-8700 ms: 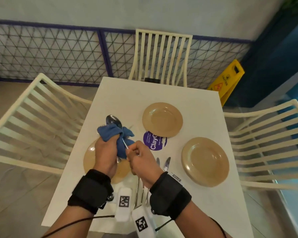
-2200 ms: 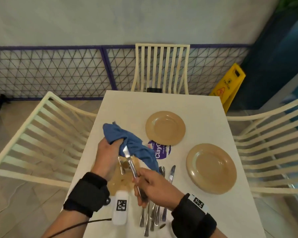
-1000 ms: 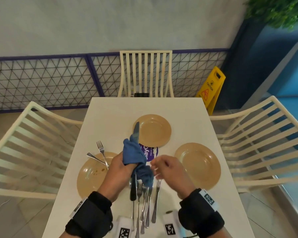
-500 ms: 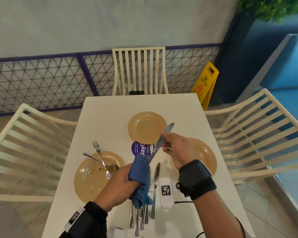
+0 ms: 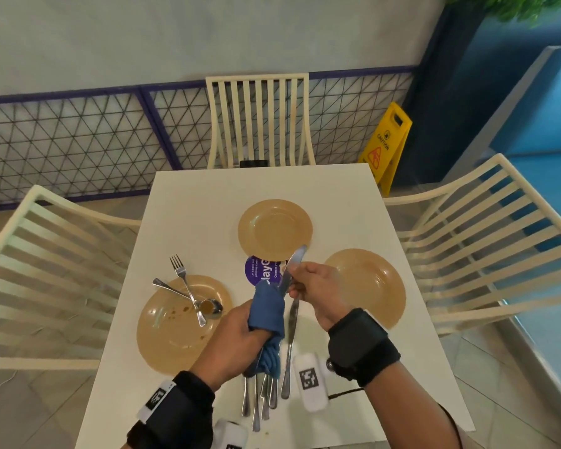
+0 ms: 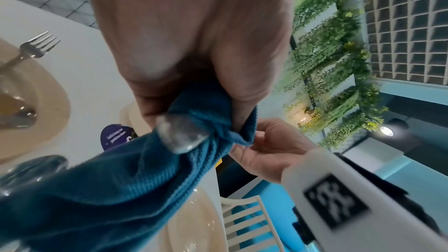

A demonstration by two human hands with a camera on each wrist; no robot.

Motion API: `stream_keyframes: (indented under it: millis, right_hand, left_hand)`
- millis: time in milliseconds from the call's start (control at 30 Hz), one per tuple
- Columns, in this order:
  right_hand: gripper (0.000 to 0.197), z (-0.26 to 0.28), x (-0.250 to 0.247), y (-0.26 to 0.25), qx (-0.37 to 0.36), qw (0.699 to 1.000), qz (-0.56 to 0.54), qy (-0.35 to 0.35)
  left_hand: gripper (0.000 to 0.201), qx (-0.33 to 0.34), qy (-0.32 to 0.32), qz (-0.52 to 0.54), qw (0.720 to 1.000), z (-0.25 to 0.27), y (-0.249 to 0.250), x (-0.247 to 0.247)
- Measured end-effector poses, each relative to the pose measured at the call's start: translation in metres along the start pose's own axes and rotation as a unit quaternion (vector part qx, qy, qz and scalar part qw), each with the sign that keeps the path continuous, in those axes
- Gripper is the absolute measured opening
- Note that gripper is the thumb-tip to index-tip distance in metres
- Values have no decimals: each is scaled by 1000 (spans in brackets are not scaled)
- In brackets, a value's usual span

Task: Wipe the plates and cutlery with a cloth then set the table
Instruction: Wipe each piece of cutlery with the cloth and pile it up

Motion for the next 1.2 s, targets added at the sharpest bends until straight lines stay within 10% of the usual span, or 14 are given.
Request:
stream_keyframes:
  millis: [467,767,1033,1200]
  right_hand:
    - [20,-22,-17,48,55,995,-64,53]
    - [16,-10,-43,162,180,968,-105,143]
    - [17,-9,-35,208,260,955,6,140]
    - [36,-22,-42,195,245,890,374,91]
  left_hand:
    - [13,-56,-44,-31,997,17,-53,-16]
    - [11,-170,44,33,984,43,-117,-78]
    - [19,-165,131,20,977,57,-129,-115]
    - [22,-156,144,47,976,57,-138,-133]
Point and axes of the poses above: each hand's wrist, its own z-axis away from the middle knuckle, its own x-axis out of the palm, y = z × x, the point moved 10 cm from there along -z, towards the middle knuckle, and after that the axes turned 3 degrees about z, right-handed, at the moved point
